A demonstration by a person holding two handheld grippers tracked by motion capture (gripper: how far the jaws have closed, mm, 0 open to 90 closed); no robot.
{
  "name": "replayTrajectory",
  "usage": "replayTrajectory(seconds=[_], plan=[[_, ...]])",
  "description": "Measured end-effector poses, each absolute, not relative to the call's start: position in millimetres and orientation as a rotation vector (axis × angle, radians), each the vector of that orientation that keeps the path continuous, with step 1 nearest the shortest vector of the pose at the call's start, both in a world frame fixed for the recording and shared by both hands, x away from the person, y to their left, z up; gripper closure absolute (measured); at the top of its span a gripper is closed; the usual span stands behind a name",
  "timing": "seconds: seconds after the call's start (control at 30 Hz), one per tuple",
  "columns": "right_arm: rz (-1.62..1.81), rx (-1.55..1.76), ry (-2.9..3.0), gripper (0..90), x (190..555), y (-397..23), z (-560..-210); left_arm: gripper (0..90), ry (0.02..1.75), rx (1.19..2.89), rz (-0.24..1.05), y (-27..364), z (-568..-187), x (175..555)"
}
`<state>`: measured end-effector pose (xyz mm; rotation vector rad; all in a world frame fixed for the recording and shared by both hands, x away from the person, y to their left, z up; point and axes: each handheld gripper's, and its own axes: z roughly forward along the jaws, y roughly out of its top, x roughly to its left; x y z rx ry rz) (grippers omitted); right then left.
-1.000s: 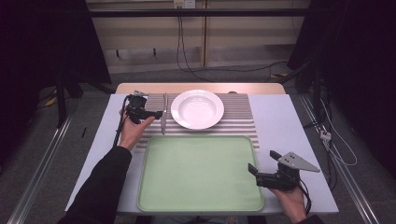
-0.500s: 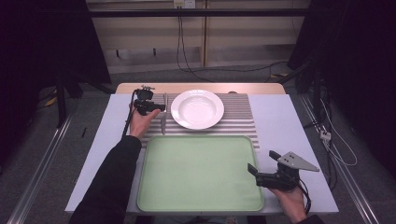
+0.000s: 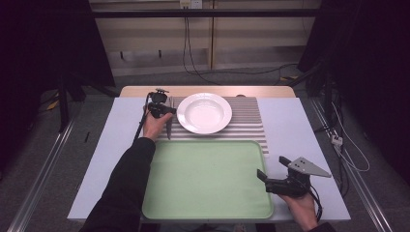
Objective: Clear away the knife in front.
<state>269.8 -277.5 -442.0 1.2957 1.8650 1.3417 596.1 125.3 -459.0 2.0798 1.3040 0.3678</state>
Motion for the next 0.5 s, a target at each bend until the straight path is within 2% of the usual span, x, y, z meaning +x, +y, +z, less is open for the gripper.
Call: replayTrajectory(seconds=[0.23,0.5], plan=[[1.337,1.295,1.863,2.2,269.5,-277.6,-441.7,74.8,1.336,2.068,0.370,125.5,-457.7,599.6],[1.339,1.294,1.863,2.3,269.4,-277.7,-441.8,75.4,1.366,2.089,0.356,122.5,-455.1,602.6]])
